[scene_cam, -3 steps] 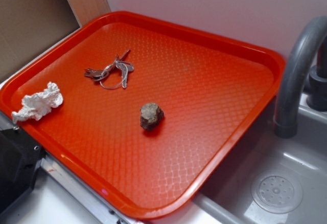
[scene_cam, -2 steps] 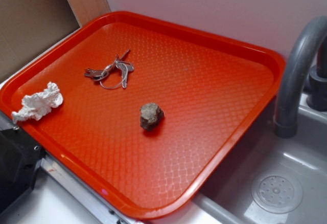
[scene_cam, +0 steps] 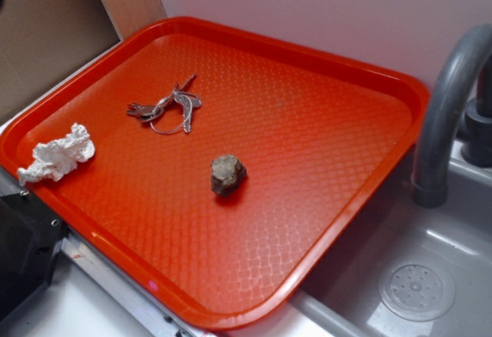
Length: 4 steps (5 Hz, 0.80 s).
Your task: Grab the rock.
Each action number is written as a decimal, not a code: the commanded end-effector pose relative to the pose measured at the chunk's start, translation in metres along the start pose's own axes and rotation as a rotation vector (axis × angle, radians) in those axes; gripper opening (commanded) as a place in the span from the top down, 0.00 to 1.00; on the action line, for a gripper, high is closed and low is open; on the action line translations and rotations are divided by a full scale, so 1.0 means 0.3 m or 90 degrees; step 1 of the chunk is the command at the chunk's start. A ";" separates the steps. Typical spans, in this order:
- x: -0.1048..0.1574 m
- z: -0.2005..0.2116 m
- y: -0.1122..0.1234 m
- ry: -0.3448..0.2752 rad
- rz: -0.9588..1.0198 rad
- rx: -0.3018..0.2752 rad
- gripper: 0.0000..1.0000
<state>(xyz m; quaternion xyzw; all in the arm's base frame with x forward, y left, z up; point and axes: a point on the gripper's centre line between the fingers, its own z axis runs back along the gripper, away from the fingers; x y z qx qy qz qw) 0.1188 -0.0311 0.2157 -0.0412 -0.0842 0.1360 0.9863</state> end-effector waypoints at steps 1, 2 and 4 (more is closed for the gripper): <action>0.042 -0.145 -0.143 -0.078 0.133 0.027 0.00; 0.083 -0.243 -0.222 -0.102 0.103 0.042 0.00; 0.115 -0.438 -0.313 -0.103 0.083 0.028 0.00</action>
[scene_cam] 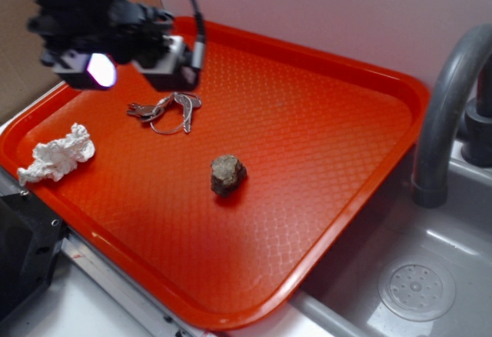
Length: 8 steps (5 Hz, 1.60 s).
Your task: Grab the rock.
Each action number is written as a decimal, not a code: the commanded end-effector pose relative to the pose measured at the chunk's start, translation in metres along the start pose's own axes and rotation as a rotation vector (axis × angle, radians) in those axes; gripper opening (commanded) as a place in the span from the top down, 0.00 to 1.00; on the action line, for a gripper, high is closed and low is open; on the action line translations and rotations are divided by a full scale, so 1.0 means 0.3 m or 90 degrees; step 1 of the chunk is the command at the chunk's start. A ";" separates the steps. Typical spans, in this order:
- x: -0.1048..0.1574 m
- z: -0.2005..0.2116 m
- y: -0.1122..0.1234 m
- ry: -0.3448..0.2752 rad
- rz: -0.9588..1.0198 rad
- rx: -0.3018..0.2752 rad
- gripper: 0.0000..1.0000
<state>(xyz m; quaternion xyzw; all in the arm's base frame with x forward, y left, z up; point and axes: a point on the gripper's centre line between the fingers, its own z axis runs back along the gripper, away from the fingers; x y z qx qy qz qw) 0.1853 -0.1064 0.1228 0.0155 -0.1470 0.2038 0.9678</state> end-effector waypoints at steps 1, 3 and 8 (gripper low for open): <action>-0.014 -0.148 -0.085 0.007 -0.010 -0.021 0.00; -0.098 -0.333 -0.169 0.044 -0.065 -0.015 0.00; -0.086 -0.191 -0.117 0.042 -0.157 -0.084 1.00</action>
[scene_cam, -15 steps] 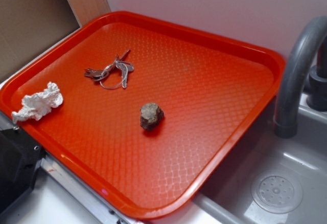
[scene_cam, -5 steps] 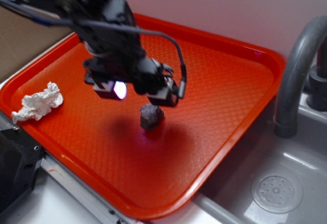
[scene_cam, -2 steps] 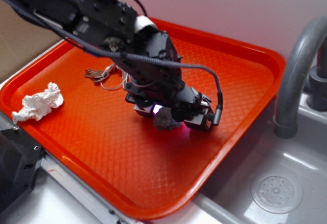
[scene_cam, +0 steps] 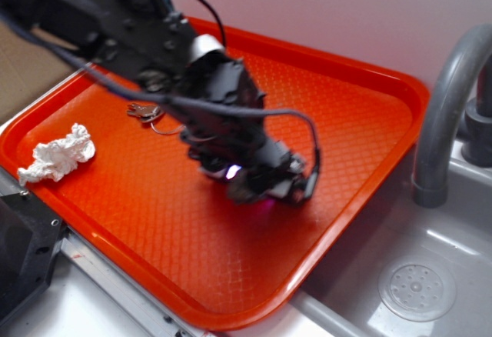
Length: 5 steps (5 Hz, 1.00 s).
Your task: Grab the rock.
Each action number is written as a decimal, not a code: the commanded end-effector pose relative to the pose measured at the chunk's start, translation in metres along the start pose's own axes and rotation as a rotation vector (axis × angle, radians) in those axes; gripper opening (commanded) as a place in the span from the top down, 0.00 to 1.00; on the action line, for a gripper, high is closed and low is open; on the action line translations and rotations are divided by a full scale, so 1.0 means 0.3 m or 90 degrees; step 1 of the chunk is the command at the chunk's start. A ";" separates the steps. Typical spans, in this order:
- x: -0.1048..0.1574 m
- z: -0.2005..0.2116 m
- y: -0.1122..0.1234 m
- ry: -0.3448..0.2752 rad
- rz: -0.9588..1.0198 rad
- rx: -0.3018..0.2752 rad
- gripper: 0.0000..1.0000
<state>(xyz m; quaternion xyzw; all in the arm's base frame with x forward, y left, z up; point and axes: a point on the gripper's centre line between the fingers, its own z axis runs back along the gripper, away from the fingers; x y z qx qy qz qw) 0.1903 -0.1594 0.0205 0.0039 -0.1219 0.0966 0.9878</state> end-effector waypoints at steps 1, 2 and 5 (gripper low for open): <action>0.124 0.267 0.130 0.017 -0.032 -0.080 1.00; 0.176 0.396 0.188 0.051 -0.087 -0.103 1.00; 0.149 0.541 0.256 0.045 -0.123 -0.103 1.00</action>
